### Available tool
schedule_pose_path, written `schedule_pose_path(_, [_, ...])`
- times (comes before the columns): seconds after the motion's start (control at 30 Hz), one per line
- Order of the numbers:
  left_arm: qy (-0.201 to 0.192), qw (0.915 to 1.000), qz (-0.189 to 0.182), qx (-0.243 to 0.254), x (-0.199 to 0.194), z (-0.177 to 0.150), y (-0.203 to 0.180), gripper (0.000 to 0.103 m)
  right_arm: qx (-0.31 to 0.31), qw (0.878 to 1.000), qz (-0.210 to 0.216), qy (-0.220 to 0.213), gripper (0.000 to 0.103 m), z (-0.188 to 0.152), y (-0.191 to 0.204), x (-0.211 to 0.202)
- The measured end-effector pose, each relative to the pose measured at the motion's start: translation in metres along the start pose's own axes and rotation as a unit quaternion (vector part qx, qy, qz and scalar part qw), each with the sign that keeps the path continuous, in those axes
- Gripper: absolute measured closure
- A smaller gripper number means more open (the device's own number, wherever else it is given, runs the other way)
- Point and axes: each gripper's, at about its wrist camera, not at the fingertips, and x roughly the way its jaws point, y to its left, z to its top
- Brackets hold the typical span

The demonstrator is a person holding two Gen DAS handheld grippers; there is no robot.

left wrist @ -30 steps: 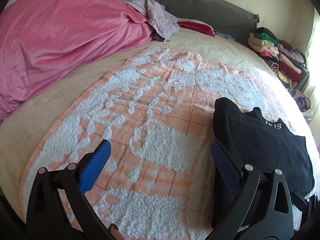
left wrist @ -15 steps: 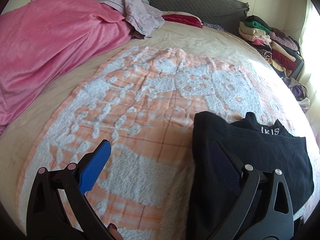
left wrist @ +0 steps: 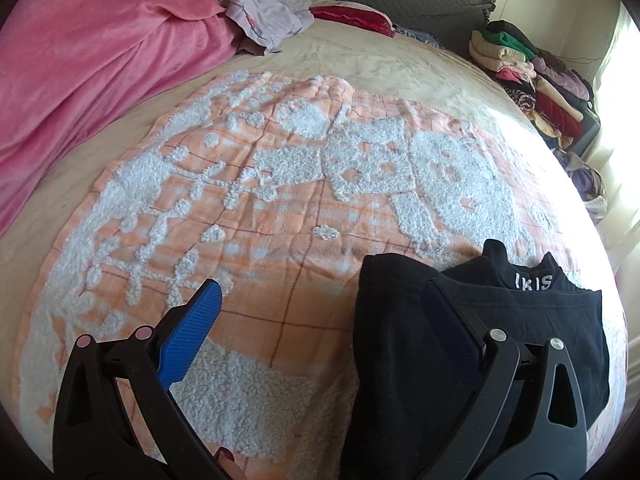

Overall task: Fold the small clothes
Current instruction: 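Move both grippers to one end of the folded black sweatshirt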

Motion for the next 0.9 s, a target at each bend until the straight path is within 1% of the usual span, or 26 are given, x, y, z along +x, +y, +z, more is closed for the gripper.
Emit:
schedule_pose_path(0.2, [0.006,1.0000,-0.006,-0.003,0.000,0.001,0.005,0.010,-0.024,0.999,-0.026,-0.013,0.005,0.009,0.009,0.007])
schedule_pose_path(0.4, [0.030,0.9995,-0.009,-0.004,0.010,-0.002,0.008,0.010,-0.018,0.999,-0.039,-0.027,0.005,0.014,0.008,0.009])
schedule_pose_path(0.47, [0.037,0.9991,-0.020,-0.010,0.012,-0.003,0.010,0.010,-0.017,0.998,-0.049,-0.040,0.005,0.014,0.006,0.004])
schedule_pose_path(0.53, [0.045,0.9980,-0.040,-0.020,0.013,-0.004,0.012,0.010,-0.011,0.997,-0.061,-0.056,0.006,0.013,0.003,-0.002])
schedule_pose_path(0.6, [0.053,0.9961,-0.063,-0.032,0.014,-0.005,0.012,0.010,-0.006,0.995,-0.066,-0.071,0.012,0.012,0.001,-0.011])
schedule_pose_path(0.63, [0.056,0.9949,-0.075,-0.038,0.015,-0.006,0.012,0.010,-0.002,0.995,-0.063,-0.078,0.020,0.011,0.000,-0.015])
schedule_pose_path(0.7, [0.060,0.9930,-0.092,-0.043,0.015,-0.007,0.009,0.010,0.003,0.995,-0.059,-0.086,0.026,0.009,-0.001,-0.023])
schedule_pose_path(0.73, [0.062,0.9922,-0.099,-0.043,0.016,-0.007,0.007,0.010,0.006,0.995,-0.048,-0.089,0.042,0.008,-0.003,-0.025])
schedule_pose_path(0.77, [0.065,0.9914,-0.105,-0.042,0.016,-0.008,0.005,0.010,0.011,0.996,-0.028,-0.088,0.064,0.007,-0.005,-0.026])
schedule_pose_path(0.8, [0.068,0.9908,-0.109,-0.042,0.017,-0.008,0.003,0.010,0.021,0.996,-0.008,-0.085,0.073,0.007,-0.009,-0.027])
schedule_pose_path(0.83, [0.070,0.9903,-0.112,-0.042,0.018,-0.009,0.002,0.010,0.034,0.996,0.008,-0.085,0.085,0.006,-0.013,-0.027])
schedule_pose_path(0.9, [0.076,0.9887,-0.122,-0.044,0.019,-0.010,0.000,0.010,0.050,0.995,0.020,-0.089,0.092,0.005,-0.020,-0.030])
